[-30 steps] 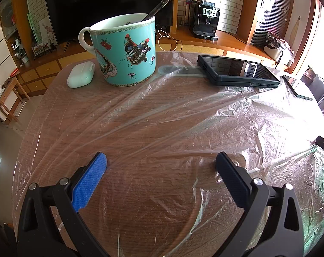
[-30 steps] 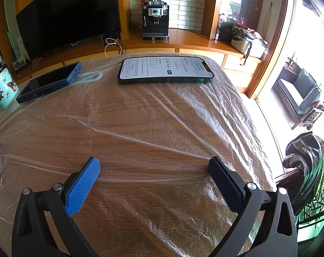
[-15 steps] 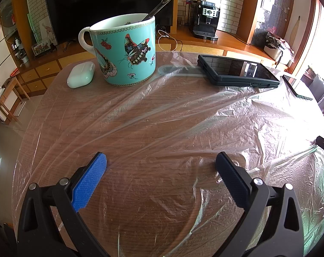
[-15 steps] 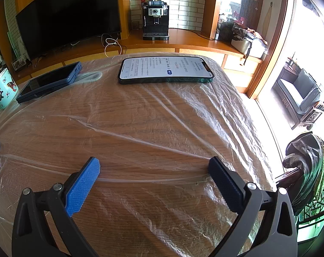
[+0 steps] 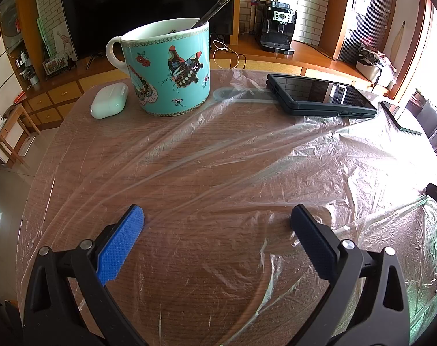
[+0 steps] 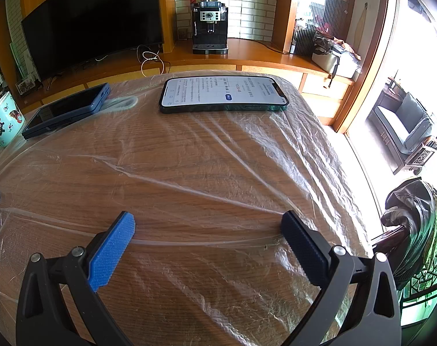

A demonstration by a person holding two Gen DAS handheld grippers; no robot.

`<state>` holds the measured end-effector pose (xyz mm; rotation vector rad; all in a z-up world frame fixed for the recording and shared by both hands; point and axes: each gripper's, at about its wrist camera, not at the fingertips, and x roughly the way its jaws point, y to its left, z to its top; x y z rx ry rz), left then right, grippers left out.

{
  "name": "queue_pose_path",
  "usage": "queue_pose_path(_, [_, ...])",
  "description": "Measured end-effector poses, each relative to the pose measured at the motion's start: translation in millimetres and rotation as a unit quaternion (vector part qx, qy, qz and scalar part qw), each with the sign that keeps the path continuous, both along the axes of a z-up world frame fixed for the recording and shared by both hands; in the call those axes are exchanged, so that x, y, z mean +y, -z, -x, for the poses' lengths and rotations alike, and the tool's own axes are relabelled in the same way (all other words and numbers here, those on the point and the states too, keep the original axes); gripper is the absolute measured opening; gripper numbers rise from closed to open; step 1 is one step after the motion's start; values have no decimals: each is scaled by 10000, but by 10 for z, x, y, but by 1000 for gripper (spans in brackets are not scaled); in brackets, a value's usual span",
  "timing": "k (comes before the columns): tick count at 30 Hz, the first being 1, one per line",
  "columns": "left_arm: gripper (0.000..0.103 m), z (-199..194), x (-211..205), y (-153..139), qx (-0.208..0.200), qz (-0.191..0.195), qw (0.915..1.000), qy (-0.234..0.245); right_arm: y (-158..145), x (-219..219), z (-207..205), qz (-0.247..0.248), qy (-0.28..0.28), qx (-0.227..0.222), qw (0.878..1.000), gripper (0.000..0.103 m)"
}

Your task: Collect trash

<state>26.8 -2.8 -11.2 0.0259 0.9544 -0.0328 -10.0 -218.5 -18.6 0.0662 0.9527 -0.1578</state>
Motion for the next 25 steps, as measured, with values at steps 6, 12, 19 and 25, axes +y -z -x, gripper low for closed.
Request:
queue_pose_path(6, [102,1,-1,1,0,0,10000,0,-3,-3,0,0,0,0,10000,99])
queue_pose_path(12, [102,2,3,-2,0,4,10000,0,0,3,1,2,1,0,10000,99])
queue_pose_path(19, [102,-9,-4,-7,1,13,10000,59,-2,2,-1,0,1,0,10000,99])
queue_pose_path(25, [102,-45,-28,10,-2,5,10000,71,-2,0,1,1,1,0,10000,99])
